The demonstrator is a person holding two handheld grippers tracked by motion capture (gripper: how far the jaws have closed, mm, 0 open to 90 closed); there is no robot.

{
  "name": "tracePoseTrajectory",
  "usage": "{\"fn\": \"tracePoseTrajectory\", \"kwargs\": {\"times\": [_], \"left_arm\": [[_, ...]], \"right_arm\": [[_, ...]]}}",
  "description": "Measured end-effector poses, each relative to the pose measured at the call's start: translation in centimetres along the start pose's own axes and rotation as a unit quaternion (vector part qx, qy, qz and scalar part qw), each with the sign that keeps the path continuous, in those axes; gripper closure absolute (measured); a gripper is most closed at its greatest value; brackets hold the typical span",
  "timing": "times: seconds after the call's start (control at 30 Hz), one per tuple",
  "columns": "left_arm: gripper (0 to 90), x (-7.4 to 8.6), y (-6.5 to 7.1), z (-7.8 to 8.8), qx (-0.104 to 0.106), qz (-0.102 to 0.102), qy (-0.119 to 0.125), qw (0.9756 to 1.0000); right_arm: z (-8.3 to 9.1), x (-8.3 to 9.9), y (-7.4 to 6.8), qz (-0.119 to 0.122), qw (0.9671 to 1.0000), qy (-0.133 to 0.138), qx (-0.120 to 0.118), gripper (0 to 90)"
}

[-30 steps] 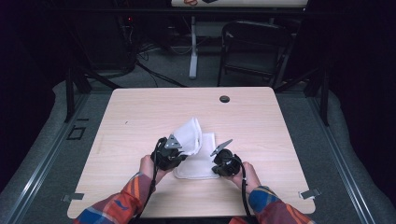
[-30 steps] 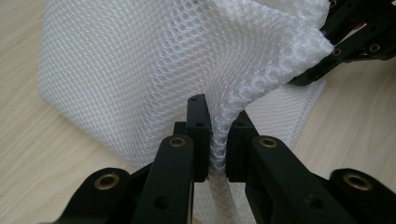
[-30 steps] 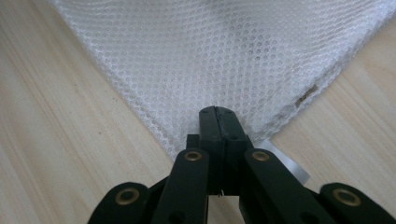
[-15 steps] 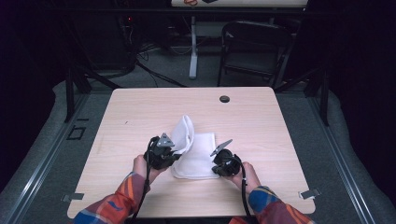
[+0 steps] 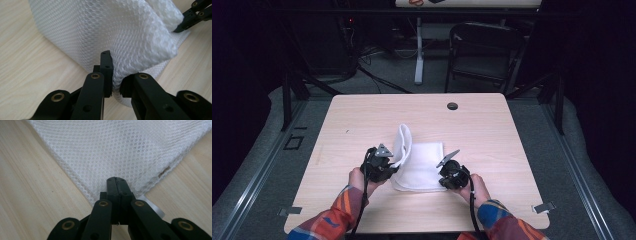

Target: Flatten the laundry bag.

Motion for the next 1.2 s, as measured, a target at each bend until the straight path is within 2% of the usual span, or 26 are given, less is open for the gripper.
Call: {"fn": "tracePoseTrajectory", "kwargs": {"times": [0.27,0.37,0.53,0.57,0.63,0.7,0.83,0.87,1.07,1.2], "left_arm": [[84.2,0.3,-0.5,-0.3,-0.004,0.008,-0.004,1.0],[84.3,0.4,-0.8,-0.5,-0.008,0.017,-0.006,0.9998],[84.3,0.8,-1.2,-0.8,-0.002,0.039,-0.011,0.9992],[84.6,0.8,-1.3,-0.8,0.004,0.042,-0.011,0.9991],[85.1,0.8,-1.2,-0.9,0.0,0.043,-0.009,0.9991],[85.4,0.8,-1.2,-0.9,0.001,0.042,-0.009,0.9991],[85.4,0.8,-1.2,-1.0,0.01,0.051,-0.01,0.9986],[85.3,0.9,-1.2,-1.0,0.008,0.051,-0.011,0.9986],[85.4,0.9,-1.3,-1.0,0.004,0.058,-0.008,0.9983],[85.4,1.1,-1.4,-1.0,0.004,0.059,-0.01,0.9982]], "right_arm": [[0.1,0.1,0.0,-0.007,1.0,-0.007,0.002,90.0],[0.2,0.1,0.1,-0.008,0.9999,-0.01,0.003,90.0],[0.1,0.1,0.1,-0.015,0.9998,-0.007,0.008,90.0],[0.2,0.1,0.2,-0.014,0.9998,-0.011,0.007,90.0],[0.2,0.1,0.2,-0.016,0.9998,-0.011,0.004,90.0],[0.3,0.0,0.2,-0.025,0.9996,0.0,-0.01,90.0],[0.5,-0.7,-0.1,-0.01,0.9998,0.018,-0.001,90.0],[0.5,-0.9,-0.3,-0.01,0.9996,0.024,-0.006,90.0],[-0.3,-0.8,-0.3,-0.009,0.9999,-0.004,-0.005,90.0],[-0.3,-0.6,0.0,-0.017,0.9998,-0.003,-0.006,90.0]]}}
Point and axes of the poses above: each handheld gripper's, and its own axes: z roughly backward along the jaws, x roughly out of its underside, y roughly to its right, the point moved 8 cm from there along -z, roughly forward along the jaws, and after that the axes turned 10 degrees about -x, right-handed, at the moved point
